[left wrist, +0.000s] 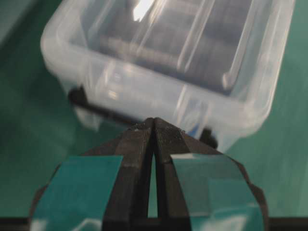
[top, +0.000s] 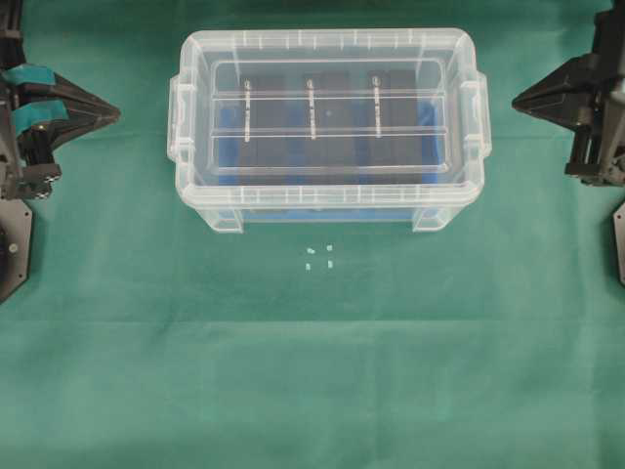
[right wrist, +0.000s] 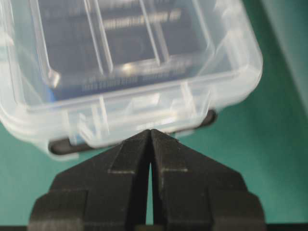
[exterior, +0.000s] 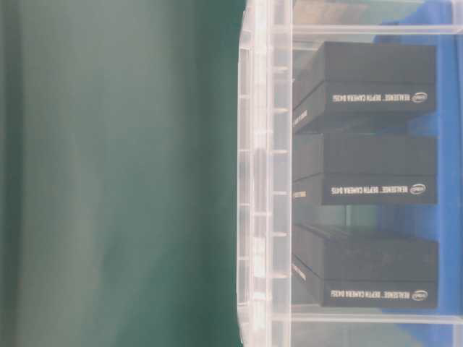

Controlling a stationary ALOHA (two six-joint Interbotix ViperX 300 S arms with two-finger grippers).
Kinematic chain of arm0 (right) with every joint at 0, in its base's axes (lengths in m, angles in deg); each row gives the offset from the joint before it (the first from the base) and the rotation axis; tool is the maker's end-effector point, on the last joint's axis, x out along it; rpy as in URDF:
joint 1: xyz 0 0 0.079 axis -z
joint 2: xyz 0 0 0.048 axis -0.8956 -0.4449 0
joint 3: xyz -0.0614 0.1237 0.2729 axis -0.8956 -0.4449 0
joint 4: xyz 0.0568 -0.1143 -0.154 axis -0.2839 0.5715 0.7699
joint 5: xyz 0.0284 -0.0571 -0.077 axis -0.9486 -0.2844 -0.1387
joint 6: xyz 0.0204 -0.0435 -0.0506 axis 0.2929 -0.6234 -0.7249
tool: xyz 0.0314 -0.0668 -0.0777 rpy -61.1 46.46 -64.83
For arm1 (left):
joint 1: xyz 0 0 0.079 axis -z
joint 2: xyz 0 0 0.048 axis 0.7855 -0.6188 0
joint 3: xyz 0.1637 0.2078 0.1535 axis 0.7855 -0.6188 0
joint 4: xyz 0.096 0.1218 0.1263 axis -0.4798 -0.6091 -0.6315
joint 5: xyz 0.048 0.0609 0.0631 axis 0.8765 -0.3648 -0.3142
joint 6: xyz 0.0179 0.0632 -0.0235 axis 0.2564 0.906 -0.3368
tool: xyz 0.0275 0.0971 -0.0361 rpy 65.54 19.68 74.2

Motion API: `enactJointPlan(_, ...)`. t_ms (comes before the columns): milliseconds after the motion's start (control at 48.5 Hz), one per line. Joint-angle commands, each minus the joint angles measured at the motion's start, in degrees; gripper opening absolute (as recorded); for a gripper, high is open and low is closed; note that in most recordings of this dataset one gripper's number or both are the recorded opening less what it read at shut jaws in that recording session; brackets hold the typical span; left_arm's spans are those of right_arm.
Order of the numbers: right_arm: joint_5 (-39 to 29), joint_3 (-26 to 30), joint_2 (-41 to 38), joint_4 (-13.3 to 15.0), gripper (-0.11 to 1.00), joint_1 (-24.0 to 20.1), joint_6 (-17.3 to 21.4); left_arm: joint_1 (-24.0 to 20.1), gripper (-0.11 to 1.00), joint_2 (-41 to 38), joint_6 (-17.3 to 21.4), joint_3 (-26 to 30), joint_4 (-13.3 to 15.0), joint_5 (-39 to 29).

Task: Clamp the lid of the box with both arms, then lift and open it.
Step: 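Raise both grippers and rotate them toward the box's short ends, then move both grippers onto the lid edges at the left and right ends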

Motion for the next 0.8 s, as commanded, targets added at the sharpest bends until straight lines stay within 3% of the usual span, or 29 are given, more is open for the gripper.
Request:
enactJointPlan(0, -5.01, 2.72, -1.76, 0.09, 0.01, 0.26, 0.35, -0.7, 0.02, -1.76, -0.44, 3.43, 0.0, -4.83)
enactJointPlan(103, -10.28, 4.31, -3.52, 0.26, 0.01, 0.26, 0.7, -1.05, 0.02, -3.78, -1.58, 6.33, -0.09, -10.72)
enactJointPlan(288, -15.29, 6.59, -5.63, 2.2, 0.01, 0.26, 1.14, -1.32, 0.02, -7.03, -1.76, 8.79, -0.44, -14.77)
enactJointPlan(783, -14.06, 6.15, -10.81, 3.16, 0.01, 0.26, 1.05, -1.67, 0.02, -11.95, -1.49, 8.44, -0.53, -14.24)
